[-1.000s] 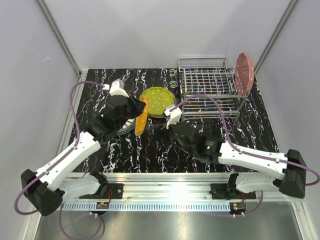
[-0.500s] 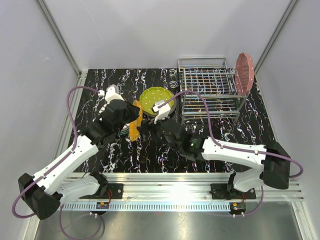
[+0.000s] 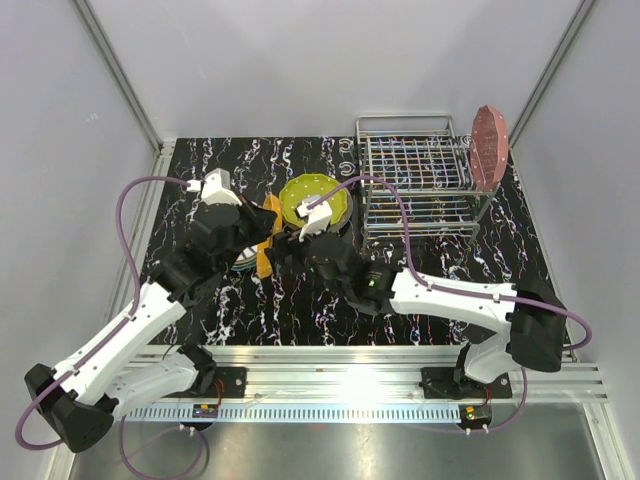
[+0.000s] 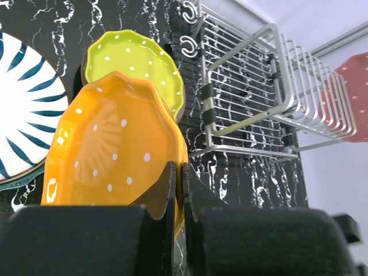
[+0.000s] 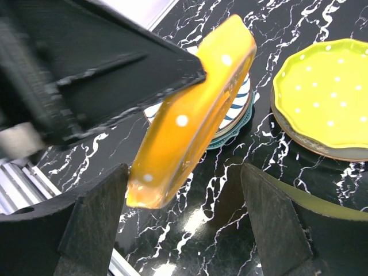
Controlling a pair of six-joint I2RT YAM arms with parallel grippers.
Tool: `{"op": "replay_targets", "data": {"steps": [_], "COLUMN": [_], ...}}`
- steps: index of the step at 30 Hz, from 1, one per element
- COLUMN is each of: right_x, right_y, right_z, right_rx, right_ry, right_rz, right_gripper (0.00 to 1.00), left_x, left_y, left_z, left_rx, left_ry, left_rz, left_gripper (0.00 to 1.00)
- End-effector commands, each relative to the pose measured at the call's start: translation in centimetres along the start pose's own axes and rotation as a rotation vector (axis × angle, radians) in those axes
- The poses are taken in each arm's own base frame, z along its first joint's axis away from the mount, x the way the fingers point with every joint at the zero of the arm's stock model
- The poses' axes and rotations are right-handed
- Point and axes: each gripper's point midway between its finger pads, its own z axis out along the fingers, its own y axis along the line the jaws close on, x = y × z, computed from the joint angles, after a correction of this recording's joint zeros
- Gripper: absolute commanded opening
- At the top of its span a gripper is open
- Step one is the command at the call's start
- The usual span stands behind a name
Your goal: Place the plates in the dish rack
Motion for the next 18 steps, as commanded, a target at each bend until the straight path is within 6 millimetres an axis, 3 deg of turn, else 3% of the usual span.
{"op": "replay_targets", "data": {"steps": [1, 9, 14, 18], "right_x": [-2.7, -2.3, -1.9, -1.7], "right_y": [-0.4, -2.0, -4.3, -4.8], "right_z": [0.7, 1.3, 1.1, 1.3], "right_rx": [0.031, 0.104, 0.202, 0.231], "right_ry": [-0.076, -0.108, -0.156, -0.190], "right_rz": [0.050, -0.019, -0.048, -0.089], "right_gripper": [0.87, 0.83, 0.79, 0.77], "left_x": [-5.2, -5.9, -6.1, -6.2], "left_y": [-5.0, -5.8, -5.0, -4.4], "left_z": [-2.0, -2.7, -2.8, -2.9], "left_rx": [0.201, 0.224, 0.176, 0.160], "left_ry": [-0.166, -0.164, -0.173, -0.188], "left_rz": [-0.103, -0.247, -0.371, -0.481], "left_gripper": [0.00, 0.00, 0.00, 0.00]}}
